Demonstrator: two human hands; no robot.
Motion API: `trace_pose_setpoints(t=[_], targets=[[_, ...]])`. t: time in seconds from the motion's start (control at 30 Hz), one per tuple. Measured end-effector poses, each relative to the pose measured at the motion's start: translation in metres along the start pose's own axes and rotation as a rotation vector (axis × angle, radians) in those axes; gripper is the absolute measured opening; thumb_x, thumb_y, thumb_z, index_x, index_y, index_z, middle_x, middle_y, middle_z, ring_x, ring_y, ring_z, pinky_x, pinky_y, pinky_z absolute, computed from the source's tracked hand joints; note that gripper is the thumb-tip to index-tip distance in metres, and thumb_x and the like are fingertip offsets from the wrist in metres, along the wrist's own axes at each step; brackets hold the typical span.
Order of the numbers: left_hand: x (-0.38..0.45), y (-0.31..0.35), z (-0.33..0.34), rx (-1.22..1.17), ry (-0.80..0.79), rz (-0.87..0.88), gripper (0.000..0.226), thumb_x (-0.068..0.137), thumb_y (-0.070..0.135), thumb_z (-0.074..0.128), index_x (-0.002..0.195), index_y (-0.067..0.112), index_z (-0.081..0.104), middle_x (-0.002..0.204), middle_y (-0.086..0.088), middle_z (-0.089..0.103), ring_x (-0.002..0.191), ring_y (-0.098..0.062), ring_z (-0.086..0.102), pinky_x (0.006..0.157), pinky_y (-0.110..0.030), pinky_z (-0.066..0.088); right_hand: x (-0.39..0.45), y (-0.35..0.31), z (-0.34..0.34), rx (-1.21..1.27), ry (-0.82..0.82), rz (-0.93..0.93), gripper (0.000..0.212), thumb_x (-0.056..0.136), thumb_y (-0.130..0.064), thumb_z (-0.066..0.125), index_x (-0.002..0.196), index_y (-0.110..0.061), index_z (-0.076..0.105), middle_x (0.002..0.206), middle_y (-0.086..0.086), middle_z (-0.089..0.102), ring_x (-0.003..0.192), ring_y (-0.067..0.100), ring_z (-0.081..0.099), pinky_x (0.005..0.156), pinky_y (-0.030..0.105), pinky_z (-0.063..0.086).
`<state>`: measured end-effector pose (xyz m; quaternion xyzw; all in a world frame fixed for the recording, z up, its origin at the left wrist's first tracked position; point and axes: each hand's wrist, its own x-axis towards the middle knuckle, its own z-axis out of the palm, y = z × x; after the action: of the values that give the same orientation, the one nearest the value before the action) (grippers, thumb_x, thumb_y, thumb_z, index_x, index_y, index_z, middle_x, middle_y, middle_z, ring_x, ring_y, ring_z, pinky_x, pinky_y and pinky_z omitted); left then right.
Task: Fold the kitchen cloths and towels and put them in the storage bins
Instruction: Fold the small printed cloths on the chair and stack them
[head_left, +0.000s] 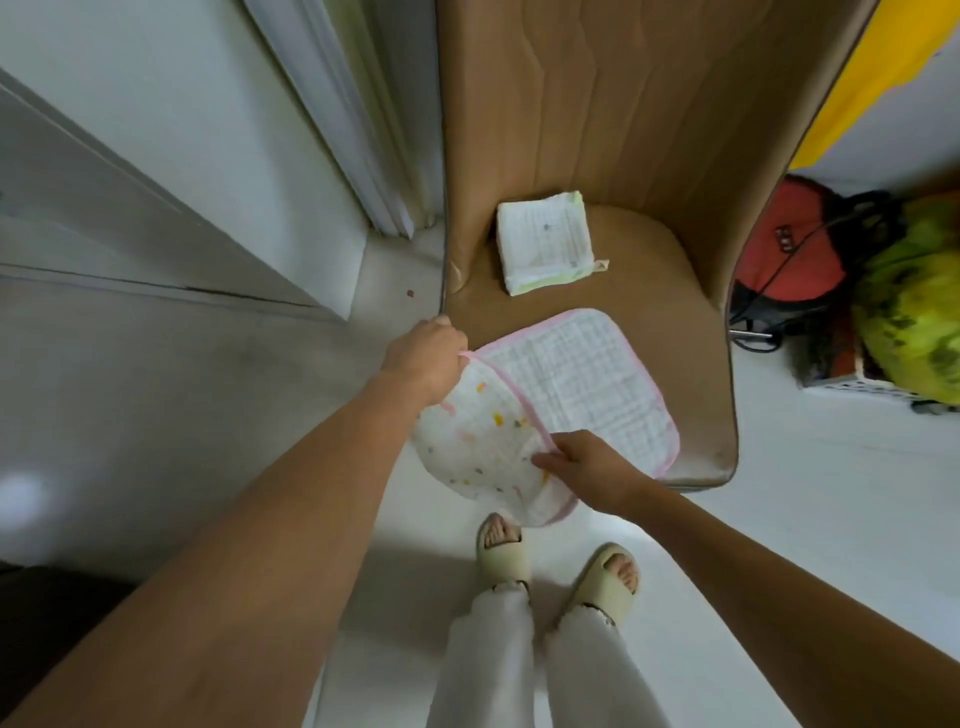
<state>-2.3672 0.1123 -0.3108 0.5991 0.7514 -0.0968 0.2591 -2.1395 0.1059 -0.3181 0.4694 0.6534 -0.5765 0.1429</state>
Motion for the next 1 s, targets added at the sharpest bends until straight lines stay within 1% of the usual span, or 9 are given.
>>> trace_pose_setpoints(t=[0.07, 0.2, 0.3, 0.47, 0.6, 0.73, 0.83, 0.93, 1.0], targets=[[0.023, 0.030, 0.002, -0.054, 0.037, 0.050, 0.022, 0.097, 0.025, 0.048, 0.101, 0.010, 0.063, 0.110, -0.012, 0.058, 0.106, -0.032, 0.056, 0.081, -0.036, 0.046, -0.003, 0.025, -0.021, 0.078, 0.116, 0.060, 0.032, 0.096, -0.032, 0.051, 0.082, -0.006, 0.063, 0.082, 0.006, 0.065, 0.076, 0.019, 0.059, 0.069, 0.025, 0.045], [0.067, 0.081, 0.013, -0.048, 0.084, 0.093, 0.022, 0.098, 0.028, 0.045, 0.098, 0.011, 0.059, 0.106, -0.011, 0.063, 0.101, -0.034, 0.058, 0.070, -0.032, 0.036, 0.009, 0.080, -0.045, 0.159, 0.343, 0.183, 0.043, 0.098, -0.034, 0.045, 0.089, 0.004, 0.063, 0.092, 0.019, 0.066, 0.087, 0.034, 0.061, 0.081, 0.041, 0.049], [0.098, 0.108, 0.030, -0.042, 0.109, 0.157, 0.021, 0.100, 0.027, 0.043, 0.098, 0.011, 0.057, 0.106, -0.011, 0.063, 0.101, -0.033, 0.058, 0.072, -0.034, 0.040, 0.028, 0.113, -0.051, 0.120, 0.438, 0.295, 0.034, 0.099, -0.028, 0.040, 0.082, -0.004, 0.058, 0.090, 0.016, 0.060, 0.086, 0.032, 0.057, 0.077, 0.038, 0.046], [0.131, 0.128, 0.057, 0.050, 0.198, 0.098, 0.017, 0.099, 0.017, 0.043, 0.108, 0.013, 0.057, 0.109, -0.012, 0.064, 0.103, -0.033, 0.061, 0.076, -0.038, 0.047, 0.044, 0.140, -0.054, 0.029, 0.593, 0.358, 0.030, 0.098, -0.026, 0.041, 0.096, -0.005, 0.063, 0.096, 0.017, 0.065, 0.092, 0.035, 0.059, 0.068, 0.031, 0.038], [0.148, 0.128, 0.065, 0.132, 0.268, 0.111, 0.014, 0.098, 0.014, 0.046, 0.106, 0.012, 0.057, 0.107, -0.010, 0.065, 0.102, -0.029, 0.062, 0.074, -0.038, 0.048, 0.048, 0.140, -0.057, -0.096, 0.696, 0.337, 0.034, 0.099, -0.030, 0.041, 0.104, -0.004, 0.063, 0.109, 0.014, 0.052, 0.099, 0.034, 0.055, 0.076, 0.035, 0.044], [0.163, 0.132, 0.067, 0.107, 0.203, 0.266, 0.018, 0.092, 0.003, 0.050, 0.105, 0.012, 0.058, 0.111, -0.007, 0.056, 0.107, -0.027, 0.055, 0.070, -0.035, 0.043, 0.054, 0.139, -0.058, -0.160, 0.689, 0.349, 0.027, 0.096, -0.028, 0.048, 0.105, -0.005, 0.058, 0.115, 0.011, 0.046, 0.113, 0.028, 0.044, 0.075, 0.033, 0.042], [0.170, 0.136, 0.067, 0.268, 0.065, 0.535, 0.024, 0.088, 0.009, 0.057, 0.111, 0.015, 0.058, 0.126, 0.000, 0.047, 0.124, -0.022, 0.040, 0.092, -0.033, 0.039, 0.057, 0.136, -0.060, -0.297, 0.643, 0.304, 0.030, 0.092, -0.028, 0.053, 0.115, -0.010, 0.055, 0.121, 0.007, 0.046, 0.115, 0.025, 0.040, 0.085, 0.032, 0.039], [0.176, 0.141, 0.065, 0.461, -0.031, 0.717, 0.029, 0.087, 0.020, 0.061, 0.115, 0.016, 0.055, 0.131, 0.002, 0.042, 0.131, -0.018, 0.032, 0.103, -0.031, 0.029, 0.061, 0.136, -0.062, -0.312, 0.643, 0.211, 0.030, 0.089, -0.020, 0.057, 0.116, -0.009, 0.059, 0.121, 0.009, 0.048, 0.107, 0.029, 0.044, 0.089, 0.031, 0.037], [0.179, 0.146, 0.063, 0.513, -0.039, 0.795, 0.021, 0.086, 0.015, 0.060, 0.106, 0.016, 0.059, 0.119, 0.001, 0.045, 0.120, -0.018, 0.042, 0.104, -0.030, 0.031, 0.064, 0.136, -0.064, -0.183, 0.628, 0.153, 0.016, 0.082, -0.006, 0.057, 0.097, -0.007, 0.061, 0.109, 0.011, 0.047, 0.087, 0.028, 0.048, 0.074, 0.031, 0.039]])
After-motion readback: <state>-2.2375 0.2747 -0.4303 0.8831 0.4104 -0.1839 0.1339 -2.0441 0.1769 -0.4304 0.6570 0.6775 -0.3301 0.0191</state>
